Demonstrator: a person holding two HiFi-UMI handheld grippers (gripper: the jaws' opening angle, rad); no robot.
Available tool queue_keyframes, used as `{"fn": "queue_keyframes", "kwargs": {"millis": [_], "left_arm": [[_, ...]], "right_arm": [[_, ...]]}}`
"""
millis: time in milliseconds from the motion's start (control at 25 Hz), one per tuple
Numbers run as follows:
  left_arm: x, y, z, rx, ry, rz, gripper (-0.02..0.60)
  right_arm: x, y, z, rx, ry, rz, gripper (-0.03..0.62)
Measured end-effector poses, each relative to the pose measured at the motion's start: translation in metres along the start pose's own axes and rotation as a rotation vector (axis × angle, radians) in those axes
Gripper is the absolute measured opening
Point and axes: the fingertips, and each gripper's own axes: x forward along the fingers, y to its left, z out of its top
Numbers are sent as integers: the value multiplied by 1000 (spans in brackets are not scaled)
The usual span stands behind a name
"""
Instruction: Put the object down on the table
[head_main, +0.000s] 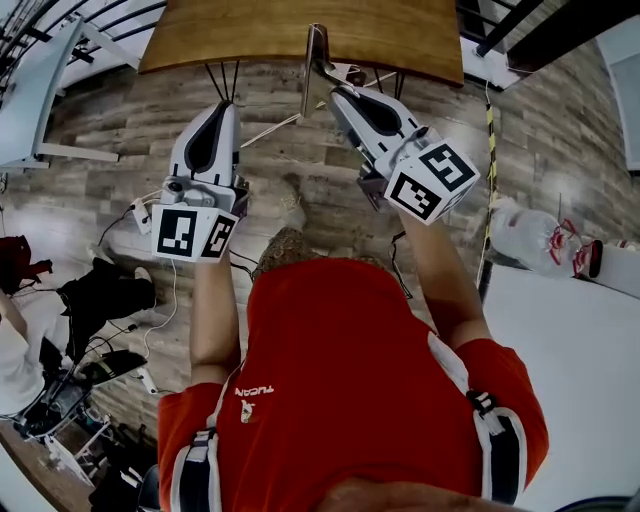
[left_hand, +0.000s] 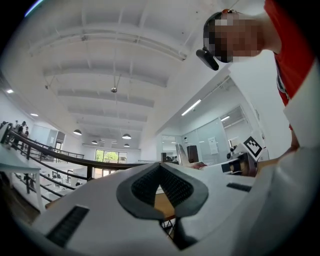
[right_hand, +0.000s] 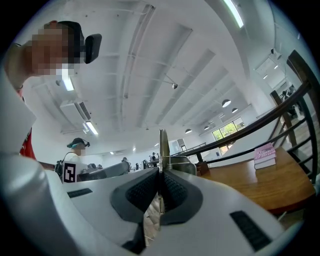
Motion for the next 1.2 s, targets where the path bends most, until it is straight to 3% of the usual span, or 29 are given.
{"fn": "queue_keyframes", "kwargs": {"millis": [240, 480, 680, 1000, 1200], "left_arm": [[62, 63, -15, 8, -11, -25, 9], [138, 161, -30, 3, 4, -63, 9], [182, 216, -41, -10, 1, -104, 9], [205, 240, -60, -22, -3, -132, 9], [261, 275, -87, -58, 29, -106, 9]], "right_arm": [[66, -53, 8, -6, 21, -34, 26], [165, -116, 11, -1, 66, -83, 26], [224, -156, 12, 22, 77, -124, 26], [246, -188, -3, 45, 124, -180, 26], [284, -260, -16, 91, 202, -221, 26]]}}
